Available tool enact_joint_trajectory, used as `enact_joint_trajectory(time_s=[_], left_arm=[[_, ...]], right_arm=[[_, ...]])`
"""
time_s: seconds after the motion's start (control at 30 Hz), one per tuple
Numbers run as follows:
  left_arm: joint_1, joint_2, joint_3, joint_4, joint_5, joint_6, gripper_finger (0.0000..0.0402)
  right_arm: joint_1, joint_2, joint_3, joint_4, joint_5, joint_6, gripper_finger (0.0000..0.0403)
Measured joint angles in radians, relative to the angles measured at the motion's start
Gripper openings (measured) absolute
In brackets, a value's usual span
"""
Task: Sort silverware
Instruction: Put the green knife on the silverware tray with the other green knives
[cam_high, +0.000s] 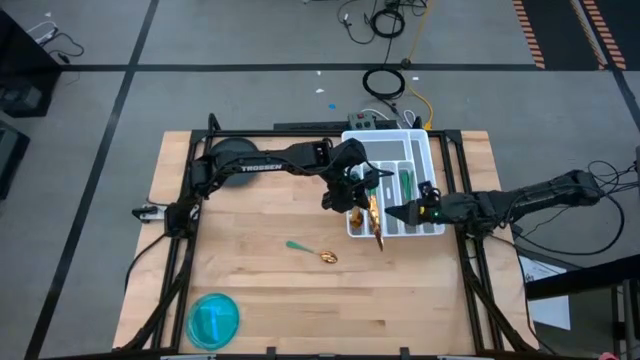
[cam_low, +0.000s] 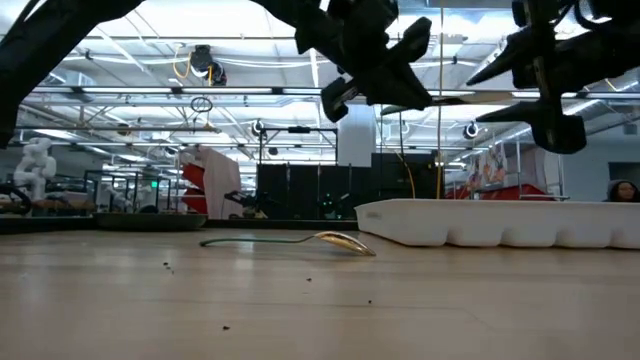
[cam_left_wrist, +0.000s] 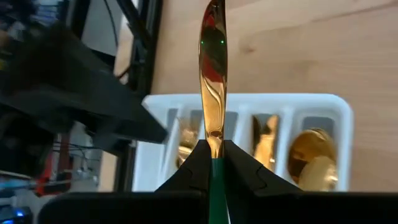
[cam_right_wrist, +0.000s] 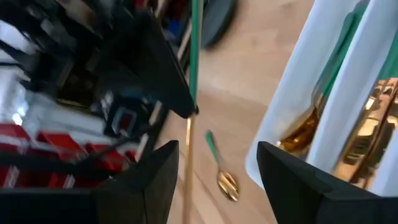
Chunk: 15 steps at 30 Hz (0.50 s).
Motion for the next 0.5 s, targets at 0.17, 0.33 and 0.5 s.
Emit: enact_joint_trajectory(time_s=[0.17, 0.33, 0.5], left_arm=[[-0.008, 0.000, 0.000, 0.049, 0.009, -0.006, 0.0022], [-0.012, 0.000, 0.000, 0.046, 0.012, -0.018, 0.0022], [-0.013, 0.000, 0.000, 0.055, 0.022, -0.033, 0.0022]], right_arm=[[-0.085, 0.046, 0.018, -0.009, -0.147, -0.068, 0.0212], [-0.134, 0.105, 0.042, 0.024, -0.226, -0.131, 0.0212], [-0.165, 0.158, 0.048, 0.120, -0.291, -0.166, 0.0212]])
